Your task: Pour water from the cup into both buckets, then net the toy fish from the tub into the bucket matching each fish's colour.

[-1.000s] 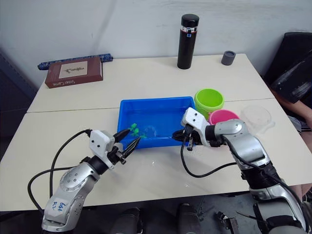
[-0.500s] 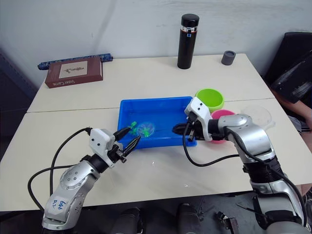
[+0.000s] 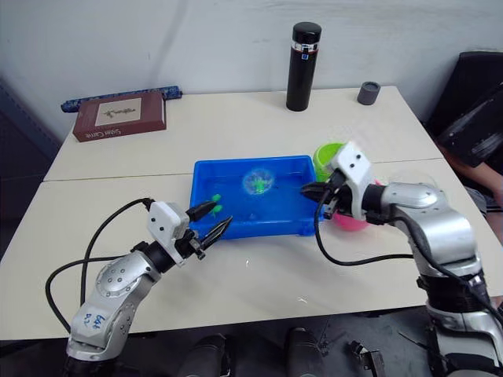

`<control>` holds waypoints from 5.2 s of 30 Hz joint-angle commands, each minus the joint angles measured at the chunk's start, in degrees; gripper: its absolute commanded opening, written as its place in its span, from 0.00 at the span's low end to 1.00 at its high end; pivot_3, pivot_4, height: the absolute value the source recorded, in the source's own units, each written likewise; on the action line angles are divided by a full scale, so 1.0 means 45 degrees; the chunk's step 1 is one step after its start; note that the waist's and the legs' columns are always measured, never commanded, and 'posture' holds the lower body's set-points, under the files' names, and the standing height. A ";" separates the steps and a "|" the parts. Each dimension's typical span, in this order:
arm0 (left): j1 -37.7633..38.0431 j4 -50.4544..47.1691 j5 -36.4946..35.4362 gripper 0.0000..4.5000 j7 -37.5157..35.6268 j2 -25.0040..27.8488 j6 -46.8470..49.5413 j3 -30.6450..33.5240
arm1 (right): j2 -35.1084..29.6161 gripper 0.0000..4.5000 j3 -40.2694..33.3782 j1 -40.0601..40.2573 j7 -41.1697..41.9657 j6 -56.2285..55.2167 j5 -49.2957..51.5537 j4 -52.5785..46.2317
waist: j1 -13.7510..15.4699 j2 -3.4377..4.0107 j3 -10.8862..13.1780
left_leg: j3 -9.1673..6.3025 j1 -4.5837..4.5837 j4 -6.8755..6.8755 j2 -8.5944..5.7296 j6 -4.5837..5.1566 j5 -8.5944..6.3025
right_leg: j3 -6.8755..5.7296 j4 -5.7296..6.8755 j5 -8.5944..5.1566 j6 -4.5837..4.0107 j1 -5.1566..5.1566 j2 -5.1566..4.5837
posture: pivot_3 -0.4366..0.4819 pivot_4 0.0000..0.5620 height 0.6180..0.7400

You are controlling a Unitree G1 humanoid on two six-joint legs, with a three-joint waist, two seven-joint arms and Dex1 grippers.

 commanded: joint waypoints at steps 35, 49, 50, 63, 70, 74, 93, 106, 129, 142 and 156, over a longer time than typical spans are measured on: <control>-0.0917 0.1264 -0.0041 0.59 -0.0891 -0.0037 -0.1084 -0.0155 | -0.1426 0.00 -0.1933 0.2766 -0.3798 -0.7907 -0.4630 0.2900 | 0.0013 -0.0001 0.0000 | 0.0022 0.0002 -0.0002 -0.0006 0.0005 0.0003 | 0.0006 -0.0009 0.0005 0.0010 0.0002 0.0015 | 0.48 0.27 1.00; -0.0880 0.1243 -0.0040 0.59 -0.0818 -0.0048 -0.1068 -0.0165 | -0.2611 0.00 -0.0442 0.2704 -0.5841 -1.3137 -0.9075 0.4872 | 0.0001 0.0000 0.0000 | 0.0031 0.0009 0.0001 -0.0006 0.0002 0.0005 | 0.0012 -0.0008 0.0006 0.0012 0.0006 0.0017 | 0.48 0.27 1.00; -0.0870 0.1235 -0.0035 0.59 -0.0806 -0.0049 -0.1070 -0.0159 | -0.2886 0.00 -0.0251 0.2698 -0.6187 -1.3653 -0.9737 0.5084 | 0.0006 0.0000 0.0000 | 0.0032 0.0010 0.0001 -0.0007 0.0001 0.0006 | 0.0012 -0.0007 0.0006 0.0012 0.0006 0.0017 | 0.48 0.27 1.00; -0.0765 0.1071 -0.0058 0.59 -0.0727 -0.0026 -0.1003 -0.0168 | -0.2888 0.00 -0.0436 0.1838 -0.6603 -1.3790 -0.9836 0.5513 | -0.0021 0.0000 0.0000 | 0.0039 0.0016 0.0006 -0.0006 -0.0004 0.0009 | 0.0020 0.0002 0.0007 0.0013 0.0007 0.0016 | 0.48 0.27 1.00; -0.0435 0.0854 -0.0004 0.59 -0.0457 0.0017 -0.0939 0.0042 | -0.0641 0.00 -0.0182 0.0661 -0.3425 -0.8122 -0.5153 0.1515 | -0.0178 0.0000 -0.0001 | 0.0019 0.0020 0.0004 0.0012 -0.0005 0.0009 | 0.0015 0.0029 0.0008 0.0016 0.0009 0.0028 | 0.48 0.27 1.00; -0.0229 0.0720 0.0021 0.59 -0.0191 0.0030 -0.0909 0.0185 | -0.0122 0.00 0.0090 0.0439 -0.2769 -0.5591 -0.3963 0.0058 | -0.0101 0.0000 0.0000 | 0.0011 0.0013 0.0009 0.0004 -0.0003 0.0008 | 0.0009 0.0021 0.0008 0.0016 0.0013 0.0006 | 0.48 0.27 1.00; 0.0672 0.0117 0.0359 0.59 0.1040 -0.0136 -0.0928 0.0471 | 0.1074 0.00 0.2891 0.0470 -0.1444 -0.2064 -0.2093 -0.0885 | -0.0003 -0.0001 0.0000 | -0.0021 0.0011 0.0005 0.0001 0.0001 0.0004 | 0.0005 0.0020 0.0003 0.0005 0.0004 0.0002 | 0.48 0.27 1.00; 0.0913 -0.0257 0.0382 0.59 0.1408 -0.0210 -0.0773 0.0542 | 0.2135 0.00 0.3807 -0.0162 -0.1365 -0.2729 -0.2681 0.1196 | -0.0017 -0.0001 0.0000 | -0.0004 0.0008 0.0004 0.0001 0.0000 0.0005 | 0.0003 0.0022 0.0002 0.0004 -0.0001 0.0005 | 0.48 0.27 1.00; 0.1429 -0.0555 0.0934 0.59 0.2311 -0.0319 -0.0389 0.0876 | 0.3356 0.00 0.4494 -0.1358 -0.0877 -0.4340 -0.3710 0.4040 | -0.0038 0.0000 0.0000 | 0.0001 0.0007 -0.0002 0.0003 -0.0001 0.0004 | -0.0002 0.0021 0.0002 0.0003 -0.0003 0.0003 | 0.48 0.27 1.00; 0.1523 -0.0686 0.1047 0.59 0.2287 -0.0454 -0.0370 0.0829 | 0.4260 0.00 0.4623 -0.1780 -0.0895 -0.5124 -0.4296 0.5209 | -0.0145 0.0000 0.0000 | 0.0003 0.0006 -0.0007 0.0006 -0.0002 0.0003 | -0.0003 0.0023 0.0001 0.0003 -0.0006 0.0000 | 0.48 0.27 1.00; 0.1565 -0.0724 0.1086 0.59 0.2308 -0.0517 -0.0345 0.0750 | 0.5162 0.00 0.4217 -0.2292 -0.1015 -0.4765 -0.4124 0.5072 | -0.0310 0.0000 0.0000 | -0.0020 0.0006 -0.0013 0.0007 -0.0004 0.0002 | 0.0001 0.0025 0.0001 0.0003 -0.0014 -0.0009 | 0.48 0.27 1.00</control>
